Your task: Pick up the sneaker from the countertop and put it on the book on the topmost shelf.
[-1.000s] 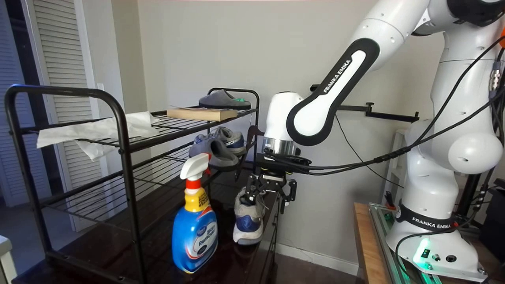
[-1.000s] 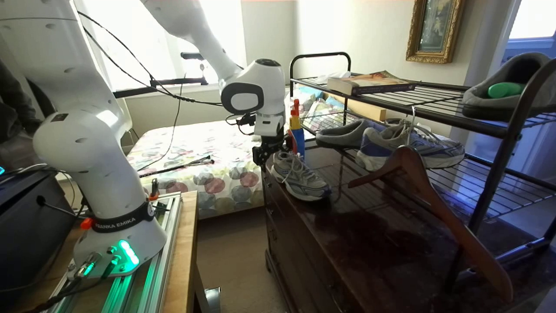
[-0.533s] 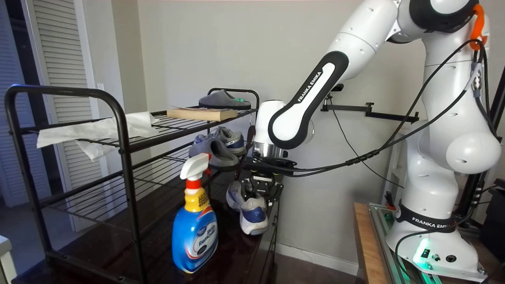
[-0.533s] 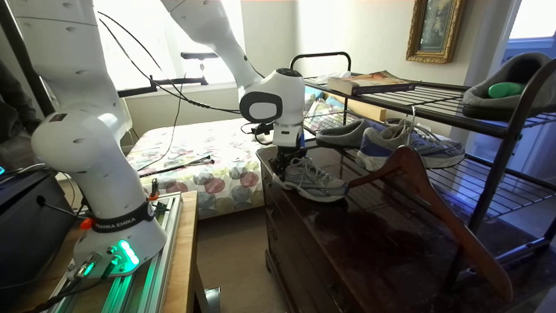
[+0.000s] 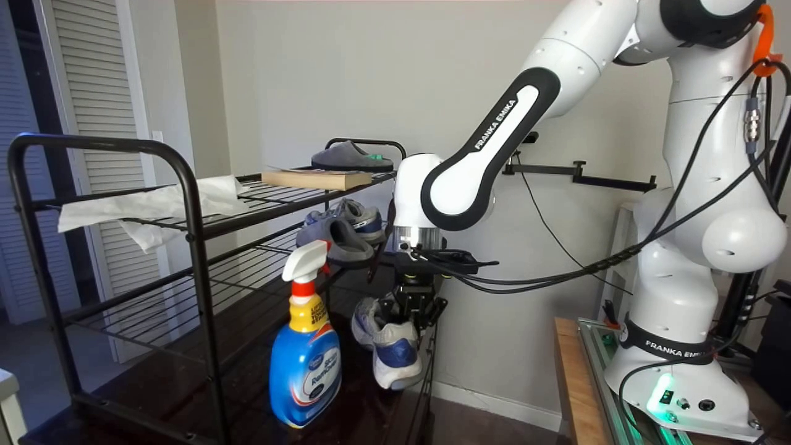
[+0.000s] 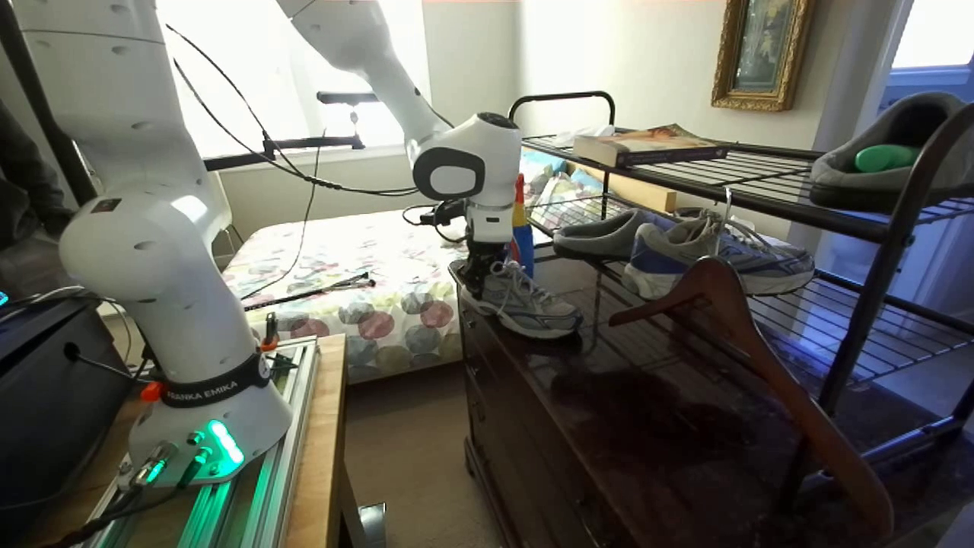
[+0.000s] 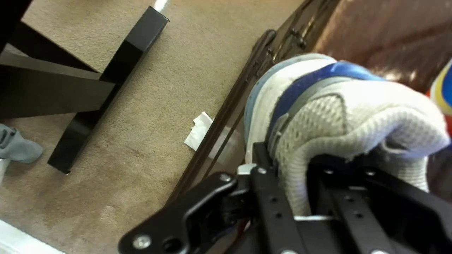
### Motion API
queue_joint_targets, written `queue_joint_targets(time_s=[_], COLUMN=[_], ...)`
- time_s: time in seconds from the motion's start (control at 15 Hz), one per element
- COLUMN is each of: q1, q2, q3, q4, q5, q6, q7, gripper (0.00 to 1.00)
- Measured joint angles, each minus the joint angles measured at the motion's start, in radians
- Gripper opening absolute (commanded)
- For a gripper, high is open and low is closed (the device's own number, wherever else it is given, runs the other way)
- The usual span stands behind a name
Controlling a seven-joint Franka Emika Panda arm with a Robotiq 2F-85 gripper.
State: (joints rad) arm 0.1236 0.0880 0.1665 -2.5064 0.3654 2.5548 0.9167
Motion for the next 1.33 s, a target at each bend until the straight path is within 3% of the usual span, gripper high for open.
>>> queue_joint_targets(time_s=[0.33,0.53,0.73,1.0,1.27,1.33], q1=[0.062,0.079,0.079,0.079,0.074,0.070], q2=[-0.147,-0.285,-0.440,-0.665,-0.847,-0.879], q3=[0.050,0.070,0.109,0.123,0.103,0.095], q4=[-0.087,-0.153,-0.180,-0.164,-0.073,-0.041], q5=[0.025,0.019,-0.056,-0.116,-0.177,-0.186], q6=[-0.196,-0.282,-0.336,-0.502,-0.653,-0.675], q7=[-0.052,-0.003,0.090,0.149,0.072,0.045], gripper=[0.03,0.03,0.03,0.03,0.03,0.14])
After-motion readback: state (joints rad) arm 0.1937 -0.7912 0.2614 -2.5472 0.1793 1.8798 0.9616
